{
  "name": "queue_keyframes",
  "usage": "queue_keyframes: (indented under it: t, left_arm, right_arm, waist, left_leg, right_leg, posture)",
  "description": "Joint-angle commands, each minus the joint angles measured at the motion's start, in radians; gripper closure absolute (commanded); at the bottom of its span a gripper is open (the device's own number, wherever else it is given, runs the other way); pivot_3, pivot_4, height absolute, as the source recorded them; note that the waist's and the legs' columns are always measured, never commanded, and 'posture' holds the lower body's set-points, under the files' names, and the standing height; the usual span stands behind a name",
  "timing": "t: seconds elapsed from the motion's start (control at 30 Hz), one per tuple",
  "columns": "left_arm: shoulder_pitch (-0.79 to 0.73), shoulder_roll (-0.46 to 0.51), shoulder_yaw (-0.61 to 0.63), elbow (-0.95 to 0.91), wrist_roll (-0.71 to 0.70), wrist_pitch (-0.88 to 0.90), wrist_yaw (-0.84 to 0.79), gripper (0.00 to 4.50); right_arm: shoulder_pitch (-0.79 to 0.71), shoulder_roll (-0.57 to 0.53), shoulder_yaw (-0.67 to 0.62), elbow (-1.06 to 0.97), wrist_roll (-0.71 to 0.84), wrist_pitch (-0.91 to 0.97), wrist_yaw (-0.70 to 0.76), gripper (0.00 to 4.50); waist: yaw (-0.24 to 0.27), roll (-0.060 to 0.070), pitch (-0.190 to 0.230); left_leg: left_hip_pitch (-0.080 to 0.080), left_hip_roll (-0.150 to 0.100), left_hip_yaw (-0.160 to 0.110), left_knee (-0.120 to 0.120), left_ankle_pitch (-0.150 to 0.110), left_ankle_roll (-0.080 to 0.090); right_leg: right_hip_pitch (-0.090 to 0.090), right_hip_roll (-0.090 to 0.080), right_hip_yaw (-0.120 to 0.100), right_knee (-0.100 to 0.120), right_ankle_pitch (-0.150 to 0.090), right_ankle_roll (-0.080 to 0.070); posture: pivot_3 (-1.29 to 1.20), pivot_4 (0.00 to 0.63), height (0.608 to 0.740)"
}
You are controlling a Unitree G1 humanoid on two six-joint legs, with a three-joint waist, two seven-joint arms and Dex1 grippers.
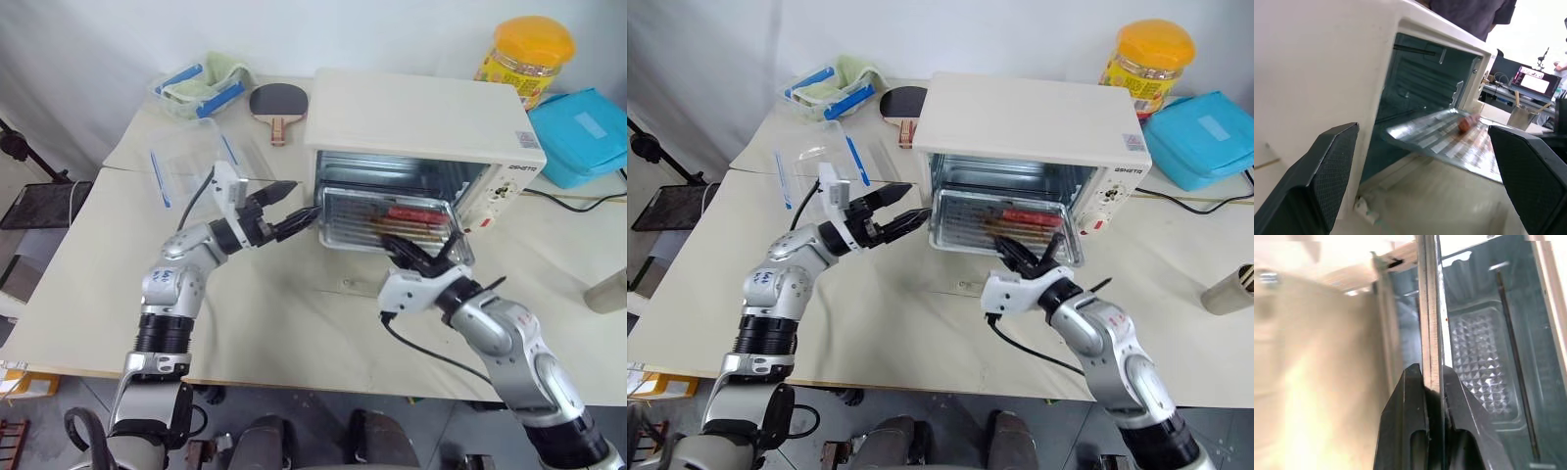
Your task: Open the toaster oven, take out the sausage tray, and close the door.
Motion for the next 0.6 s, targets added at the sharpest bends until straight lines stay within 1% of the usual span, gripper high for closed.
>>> queue_keyframes:
  t: [0.03,0.07,0.13,0.2,0.23,0.33,0.37,0.43,0.6]
  left_arm:
    - [0.023,0.031,0.028,-0.093,-0.087,0.152,0.017,0.0]
    - [0.028,0.038,0.03,-0.107,-0.103,0.201,0.033,0.0]
    - [0.031,0.057,0.042,-0.13,-0.172,0.368,0.073,0.0]
    - [0.02,0.046,0.087,-0.135,-0.273,0.542,0.143,0.0]
    - [0.012,0.047,0.097,-0.134,-0.297,0.614,0.177,0.0]
    - [-0.017,0.026,0.135,-0.115,-0.39,0.795,0.248,0.0]
    - [-0.035,0.005,0.166,-0.092,-0.429,0.862,0.288,0.0]
    - [-0.067,-0.034,0.217,-0.057,-0.477,0.949,0.352,0.0]
    - [-0.15,-0.107,0.339,0.031,-0.549,1.063,0.482,0.0]
  right_arm:
    - [0.044,-0.021,-0.058,-0.089,-0.017,-0.026,-0.008,4.44]
    - [0.056,-0.024,-0.065,-0.095,-0.016,-0.031,-0.01,4.44]
    - [0.07,-0.036,-0.073,-0.1,-0.025,-0.056,-0.014,4.44]
    - [0.071,-0.043,-0.081,-0.097,-0.024,-0.085,-0.02,4.44]
    - [0.068,-0.047,-0.082,-0.094,-0.026,-0.1,-0.025,4.44]
    - [0.044,-0.049,-0.072,-0.074,-0.02,-0.141,-0.032,4.44]
    - [0.033,-0.051,-0.064,-0.065,-0.018,-0.156,-0.031,4.44]
    - [0.012,-0.06,-0.052,-0.047,-0.005,-0.199,-0.028,4.44]
    - [-0.044,-0.079,-0.043,0.007,0.018,-0.273,-0.013,4.44]
  waist:
    - [0.001,0.0,0.0]
    - [0.001,0.0,0.0]
    - [0.0,0.0,0.0]
    - [-0.001,0.0,0.0]
    - [-0.002,0.0,0.0]
    - [-0.002,0.0,0.0]
    - [-0.001,0.0,0.0]
    - [0.0,-0.001,0.0]
    - [-0.002,-0.001,0.001]
  left_leg:
    - [0.0,0.0,0.0,0.0,0.0,0.0]
    - [0.0,0.0,0.0,0.0,0.0,0.0]
    - [0.001,0.0,0.0,0.0,0.0,0.0]
    - [0.001,0.0,0.0,0.0,0.0,0.0]
    - [0.001,0.0,0.0,0.0,0.0,-0.001]
    - [0.001,0.0,-0.001,0.0,0.001,-0.002]
    - [0.001,0.0,-0.002,0.0,0.001,-0.002]
    - [0.001,0.0,-0.002,0.0,0.001,-0.002]
    - [0.002,0.0,-0.002,0.0,0.002,-0.002]
  right_leg:
    - [0.0,0.0,0.0,0.0,0.0,0.0]
    - [0.0,0.0,0.0,0.0,0.0,0.0]
    - [0.001,0.0,0.0,0.0,0.0,0.0]
    - [0.001,0.0,0.001,0.0,0.0,0.0]
    - [0.001,0.0,0.001,0.0,0.0,0.0]
    - [0.001,0.0,0.0,0.001,0.0,0.0]
    - [0.001,0.0,0.0,0.001,0.0,0.0]
    - [0.002,0.0,0.0,0.001,0.0,0.0]
    - [0.002,0.0,0.0,0.001,0.0,0.0]
  posture:
    - [0.0,0.15,0.74]
    - [0.0,0.15,0.74]
    - [0.0,0.15,0.74]
    - [0.0,0.15,0.74]
    - [0.0,0.15,0.74]
    - [0.0,0.15,0.74]
    - [0.0,0.15,0.74]
    - [0.0,0.15,0.74]
    - [0.0,0.15,0.74]
